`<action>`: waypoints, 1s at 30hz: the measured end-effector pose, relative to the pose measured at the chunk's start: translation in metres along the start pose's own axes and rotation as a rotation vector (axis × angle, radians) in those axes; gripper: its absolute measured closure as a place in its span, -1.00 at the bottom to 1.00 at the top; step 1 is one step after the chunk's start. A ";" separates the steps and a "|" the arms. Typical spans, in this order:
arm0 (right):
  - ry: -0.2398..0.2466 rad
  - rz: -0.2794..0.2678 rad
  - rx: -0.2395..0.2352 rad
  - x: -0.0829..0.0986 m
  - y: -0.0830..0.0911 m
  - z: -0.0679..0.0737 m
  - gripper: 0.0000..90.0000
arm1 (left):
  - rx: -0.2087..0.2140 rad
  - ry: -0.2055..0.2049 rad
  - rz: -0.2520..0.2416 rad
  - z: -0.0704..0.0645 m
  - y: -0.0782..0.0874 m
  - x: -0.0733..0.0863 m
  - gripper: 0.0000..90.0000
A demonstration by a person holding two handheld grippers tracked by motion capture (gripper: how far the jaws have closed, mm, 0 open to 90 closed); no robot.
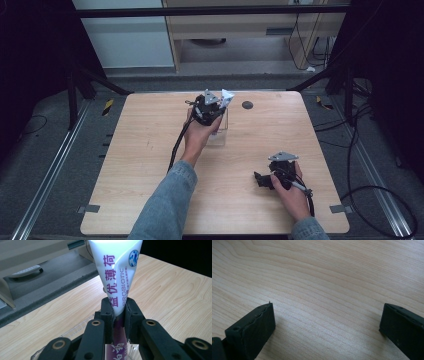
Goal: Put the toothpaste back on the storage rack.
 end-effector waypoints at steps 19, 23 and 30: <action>0.001 0.000 0.000 0.000 0.000 0.000 -0.99 | -0.001 0.024 0.040 -0.001 -0.008 0.004 0.75; 0.001 0.000 0.000 0.000 0.000 0.000 -0.99 | 0.000 0.026 0.049 -0.002 -0.010 0.005 0.75; 0.002 -0.001 0.000 0.000 0.000 0.000 -0.99 | -0.008 0.021 0.062 -0.003 -0.008 0.003 0.75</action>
Point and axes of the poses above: each handheld gripper's, and its own axes: y roughly backward along the jaws, x roughly out of its underside, z roughly to its left, the point moved 2 cm from there along -y, roughly forward along the jaws, and after that the axes turned 11 degrees about x, right-handed, at the moved point
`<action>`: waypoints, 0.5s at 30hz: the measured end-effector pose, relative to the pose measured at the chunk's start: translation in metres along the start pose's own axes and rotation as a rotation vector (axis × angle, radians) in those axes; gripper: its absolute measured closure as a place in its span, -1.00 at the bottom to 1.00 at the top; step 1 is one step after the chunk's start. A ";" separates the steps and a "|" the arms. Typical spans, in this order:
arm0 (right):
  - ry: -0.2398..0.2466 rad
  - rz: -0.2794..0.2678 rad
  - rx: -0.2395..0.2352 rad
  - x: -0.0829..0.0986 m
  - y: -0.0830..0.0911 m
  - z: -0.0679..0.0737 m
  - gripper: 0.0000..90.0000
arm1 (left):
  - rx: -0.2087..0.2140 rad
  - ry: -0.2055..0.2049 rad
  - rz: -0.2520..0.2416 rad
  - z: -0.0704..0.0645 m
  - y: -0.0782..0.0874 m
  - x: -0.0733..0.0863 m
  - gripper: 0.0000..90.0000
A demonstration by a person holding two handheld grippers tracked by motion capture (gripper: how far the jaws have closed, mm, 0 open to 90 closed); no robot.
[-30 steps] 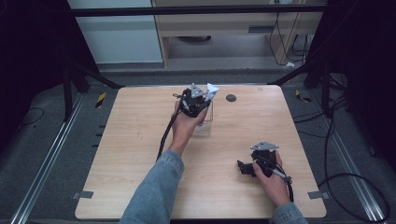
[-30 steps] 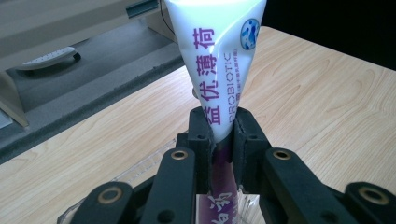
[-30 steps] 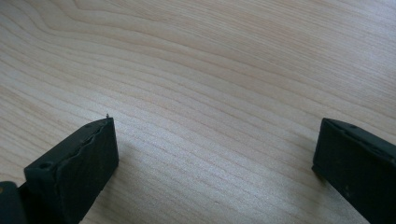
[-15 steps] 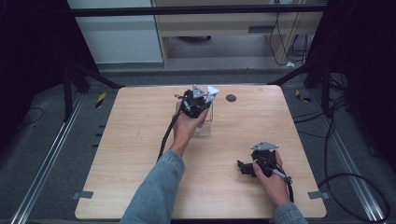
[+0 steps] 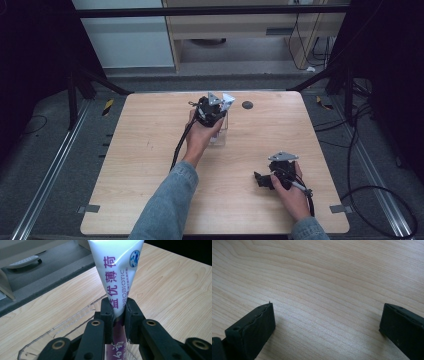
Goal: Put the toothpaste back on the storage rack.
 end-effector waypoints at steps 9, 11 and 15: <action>0.000 0.000 0.000 0.000 0.000 0.000 -0.99 | -0.013 0.006 0.010 0.000 -0.002 -0.002 0.75; -0.001 -0.001 0.000 0.000 0.000 0.000 -0.99 | -0.015 -0.002 0.018 -0.001 -0.003 -0.003 0.74; 0.000 -0.001 0.000 0.000 0.000 0.000 -0.99 | -0.019 -0.003 0.017 -0.002 -0.004 -0.003 0.74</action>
Point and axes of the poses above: each handheld gripper's, and its own axes: y roughly backward along the jaws, x roughly out of its underside, z roughly to its left, the point moved 2 cm from there along -y, roughly forward along the jaws, and after that the axes turned 11 degrees about x, right-handed, at the moved point
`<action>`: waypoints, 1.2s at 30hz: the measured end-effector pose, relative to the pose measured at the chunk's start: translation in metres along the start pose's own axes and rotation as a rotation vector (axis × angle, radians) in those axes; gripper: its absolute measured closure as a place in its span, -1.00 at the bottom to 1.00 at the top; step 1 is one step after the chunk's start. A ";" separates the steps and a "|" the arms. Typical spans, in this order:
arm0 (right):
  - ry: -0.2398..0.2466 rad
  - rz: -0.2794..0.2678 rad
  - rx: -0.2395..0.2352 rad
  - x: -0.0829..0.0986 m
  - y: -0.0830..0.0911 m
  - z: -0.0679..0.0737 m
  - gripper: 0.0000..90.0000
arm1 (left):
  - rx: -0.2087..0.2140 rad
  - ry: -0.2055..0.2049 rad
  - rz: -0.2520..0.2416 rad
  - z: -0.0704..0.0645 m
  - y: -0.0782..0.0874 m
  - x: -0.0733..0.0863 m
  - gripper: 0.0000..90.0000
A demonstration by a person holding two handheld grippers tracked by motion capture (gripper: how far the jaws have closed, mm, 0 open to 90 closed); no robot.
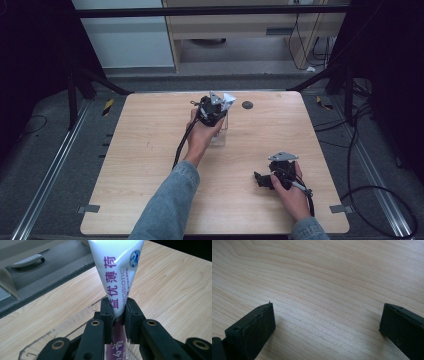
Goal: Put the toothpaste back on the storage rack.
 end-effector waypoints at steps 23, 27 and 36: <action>0.000 0.000 0.000 0.000 0.000 0.000 -0.99 | -0.004 0.011 -0.004 -0.001 0.003 0.000 0.67; -0.001 0.000 0.000 0.000 0.000 0.000 -0.99 | -0.004 0.008 -0.003 -0.001 0.004 0.000 0.66; 0.000 0.000 0.000 0.000 0.000 0.000 -0.99 | -0.004 0.000 -0.001 -0.003 0.007 0.000 0.65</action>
Point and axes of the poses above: each handheld gripper's, and its own axes: y roughly backward along the jaws, x roughly out of its underside, z roughly to its left, the point moved 2 cm from there along -y, roughly forward along the jaws, and after that the axes turned 11 degrees about x, right-handed, at the moved point
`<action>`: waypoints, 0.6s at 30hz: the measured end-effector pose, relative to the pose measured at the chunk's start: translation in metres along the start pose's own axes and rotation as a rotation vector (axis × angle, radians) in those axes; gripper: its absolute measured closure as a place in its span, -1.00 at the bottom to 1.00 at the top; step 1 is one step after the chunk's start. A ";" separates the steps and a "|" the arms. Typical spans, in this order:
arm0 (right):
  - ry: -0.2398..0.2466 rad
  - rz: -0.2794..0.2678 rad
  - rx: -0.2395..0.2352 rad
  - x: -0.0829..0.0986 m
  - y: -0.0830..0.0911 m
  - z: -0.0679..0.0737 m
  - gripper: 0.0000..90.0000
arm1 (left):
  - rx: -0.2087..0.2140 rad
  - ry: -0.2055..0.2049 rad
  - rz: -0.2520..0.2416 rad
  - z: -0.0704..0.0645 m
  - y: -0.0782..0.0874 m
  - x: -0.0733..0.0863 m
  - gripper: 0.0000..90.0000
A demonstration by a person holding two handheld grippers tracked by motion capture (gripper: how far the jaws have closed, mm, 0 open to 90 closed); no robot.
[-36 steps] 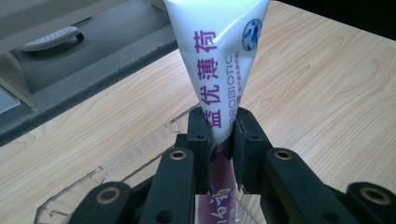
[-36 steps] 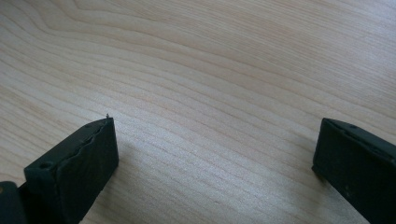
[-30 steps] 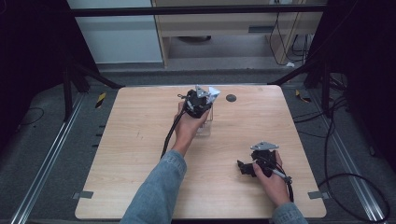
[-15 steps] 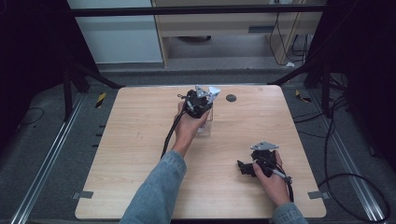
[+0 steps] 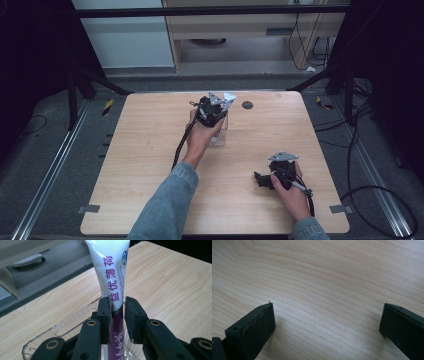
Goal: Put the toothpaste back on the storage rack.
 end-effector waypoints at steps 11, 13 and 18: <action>-0.001 0.002 0.000 0.000 0.000 0.000 -0.99 | -0.004 -0.023 0.000 -0.003 0.008 0.005 0.62; -0.001 0.002 0.000 0.000 0.000 0.000 -0.99 | -0.007 -0.029 0.001 -0.004 0.010 0.006 0.61; -0.001 0.002 0.000 0.000 0.000 0.000 -0.99 | -0.015 -0.039 -0.006 -0.005 0.018 0.007 0.59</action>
Point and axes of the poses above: each handheld gripper's, and its own axes: y roughly backward along the jaws, x roughly out of its underside, z roughly to its left, the point moved 2 cm from there along -y, roughly forward along the jaws, and after that the axes turned 11 degrees about x, right-handed, at the moved point
